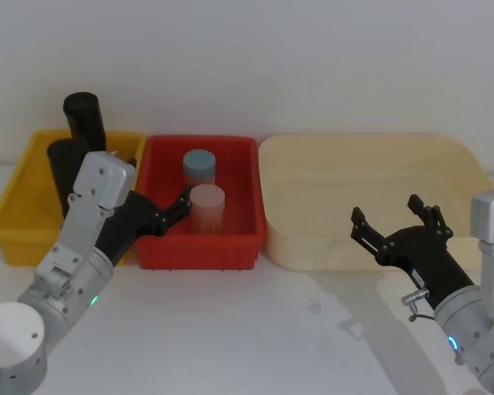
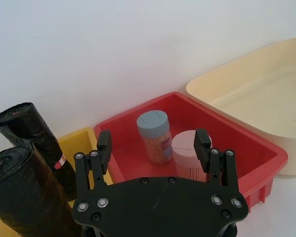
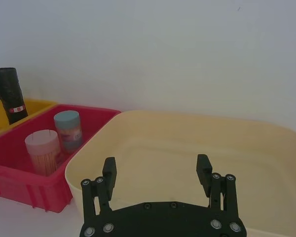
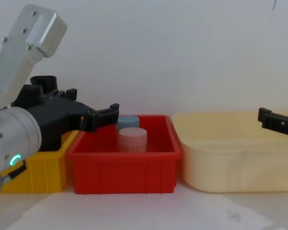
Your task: Pick up the garbage bag with the one hand and transfer it to the other hand.
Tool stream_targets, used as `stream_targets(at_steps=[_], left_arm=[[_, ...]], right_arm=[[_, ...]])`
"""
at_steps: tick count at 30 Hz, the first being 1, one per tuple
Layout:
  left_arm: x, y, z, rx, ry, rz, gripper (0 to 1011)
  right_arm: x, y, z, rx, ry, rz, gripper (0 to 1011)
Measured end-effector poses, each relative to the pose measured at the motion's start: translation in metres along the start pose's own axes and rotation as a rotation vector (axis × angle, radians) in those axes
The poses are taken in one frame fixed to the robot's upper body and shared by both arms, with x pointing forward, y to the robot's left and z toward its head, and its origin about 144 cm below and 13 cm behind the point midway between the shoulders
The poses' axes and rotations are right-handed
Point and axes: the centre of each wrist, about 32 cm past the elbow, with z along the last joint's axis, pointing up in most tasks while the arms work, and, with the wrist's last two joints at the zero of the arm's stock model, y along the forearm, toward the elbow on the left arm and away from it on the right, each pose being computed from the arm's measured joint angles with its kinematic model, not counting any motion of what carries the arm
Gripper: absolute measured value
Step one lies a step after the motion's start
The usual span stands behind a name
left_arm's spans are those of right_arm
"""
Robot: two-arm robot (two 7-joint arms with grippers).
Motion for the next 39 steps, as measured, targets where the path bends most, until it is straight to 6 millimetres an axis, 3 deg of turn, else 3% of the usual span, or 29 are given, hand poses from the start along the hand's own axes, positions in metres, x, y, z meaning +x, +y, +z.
stream_targets(at_steps=[22,30,39], left_arm=[[0.0,0.0,0.002,-0.004,-0.003,0.001,1001],[0.007,0.008,0.021,-0.018,-0.005,-0.003,1001],[0.038,0.038,0.047,-0.019,0.011,-0.009,1001]], right_arm=[[0.001,0.001,0.001,0.003,-0.001,0.01,1000],[0.0,0.007,0.012,0.029,0.0,0.073,1000],[-0.016,0.021,0.035,0.043,0.007,0.153,1000]])
